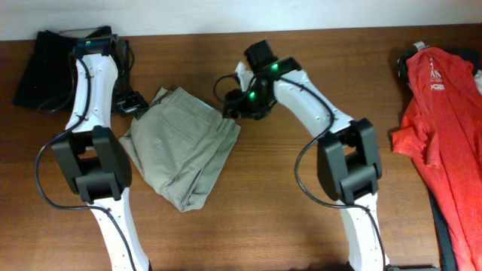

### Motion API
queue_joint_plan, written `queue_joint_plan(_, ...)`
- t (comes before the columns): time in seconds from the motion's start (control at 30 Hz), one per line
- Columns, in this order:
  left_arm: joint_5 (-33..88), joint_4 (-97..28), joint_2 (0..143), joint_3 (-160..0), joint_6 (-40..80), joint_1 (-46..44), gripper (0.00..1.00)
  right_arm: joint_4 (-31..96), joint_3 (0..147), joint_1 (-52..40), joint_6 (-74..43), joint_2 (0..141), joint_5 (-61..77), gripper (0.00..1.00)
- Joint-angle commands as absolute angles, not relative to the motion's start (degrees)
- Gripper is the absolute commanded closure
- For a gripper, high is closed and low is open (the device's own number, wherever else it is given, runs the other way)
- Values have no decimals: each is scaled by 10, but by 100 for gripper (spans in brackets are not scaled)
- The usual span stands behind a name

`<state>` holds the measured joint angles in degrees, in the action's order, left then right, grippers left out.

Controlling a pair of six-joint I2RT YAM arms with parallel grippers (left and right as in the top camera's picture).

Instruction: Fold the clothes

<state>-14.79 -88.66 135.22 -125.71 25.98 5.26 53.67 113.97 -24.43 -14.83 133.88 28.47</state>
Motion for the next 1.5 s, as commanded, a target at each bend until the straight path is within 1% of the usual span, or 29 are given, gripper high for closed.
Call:
queue_joint_plan(0.0, -143, -886, 1338, -1264, 256, 54, 1, 535, 1136, -263, -176, 1353, 252, 38)
queue_joint_plan(0.2, -143, -886, 1338, -1264, 256, 54, 1, 535, 1133, -285, -176, 1355, 243, 39)
queue_joint_plan(0.33, -143, -886, 1338, -1264, 256, 54, 1, 538, 1130, -293, -185, 1355, 198, 39)
queue_joint_plan(0.4, -143, -886, 1338, -1264, 256, 54, 1, 540, 1130, -293, -190, 1355, 196, 39)
queue_joint_plan(0.57, -143, -885, 1338, -1261, 256, 54, 1, 508, 1107, -292, -189, 1355, 188, 39)
queue_joint_plan(0.63, -143, -884, 1338, -1258, 256, 54, 1, 504, 1107, -292, -186, 1355, 188, 41)
queue_joint_plan(0.73, -143, -881, 1338, -1249, 256, 54, 1, 496, 1107, -292, -183, 1355, 187, 50)
queue_joint_plan(0.83, -143, -876, 1338, -1237, 256, 54, 1, 489, 1107, -292, -182, 1355, 187, 55)
queue_joint_plan(0.97, -143, -867, 1338, -1218, 256, 54, 1, 480, 1107, -292, -183, 1355, 173, 77)
queue_joint_plan(1.03, -143, -866, 1338, -1217, 256, 54, 1, 478, 1107, -292, -183, 1355, 172, 92)
queue_joint_plan(1.07, -143, -866, 1338, -1217, 256, 54, 1, 477, 1107, -292, -183, 1355, 172, 96)
queue_joint_plan(1.23, -143, -865, 1338, -1217, 256, 54, 1, 475, 1107, -283, -233, 1355, 105, 96)
queue_joint_plan(1.47, -144, -853, 1338, -1217, 256, 54, 1, 507, 1107, -212, -260, 1355, 98, 96)
